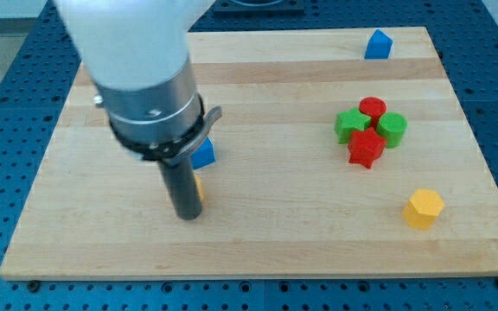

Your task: Move the blue triangle closer to the blue cube and yellow heart

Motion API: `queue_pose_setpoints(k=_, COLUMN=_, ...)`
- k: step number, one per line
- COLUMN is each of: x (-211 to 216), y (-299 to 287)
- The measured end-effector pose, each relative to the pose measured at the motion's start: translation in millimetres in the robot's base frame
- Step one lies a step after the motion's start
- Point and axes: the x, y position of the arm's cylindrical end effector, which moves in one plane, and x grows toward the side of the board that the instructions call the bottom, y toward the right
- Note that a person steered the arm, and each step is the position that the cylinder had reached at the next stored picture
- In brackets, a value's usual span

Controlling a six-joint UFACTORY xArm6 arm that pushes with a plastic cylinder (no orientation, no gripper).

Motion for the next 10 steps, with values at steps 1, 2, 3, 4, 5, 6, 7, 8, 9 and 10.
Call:
queue_pose_setpoints(k=1, x=-19, y=18)
queue_pose_setpoints(k=2, x=-35, y=18)
queue_pose_setpoints(k=3, x=-42, y=21)
queue_pose_setpoints(k=4, x=-46, y=88)
queue_pose_setpoints(k=5, x=-86, y=110)
queue_pose_setpoints(k=6, x=-138, y=113)
queue_pose_setpoints(k=7, x=-181, y=116)
queue_pose_setpoints(k=8, x=-189, y=121)
queue_pose_setpoints(k=9, x=-187, y=158)
queue_pose_setpoints(k=10, x=-192, y=206)
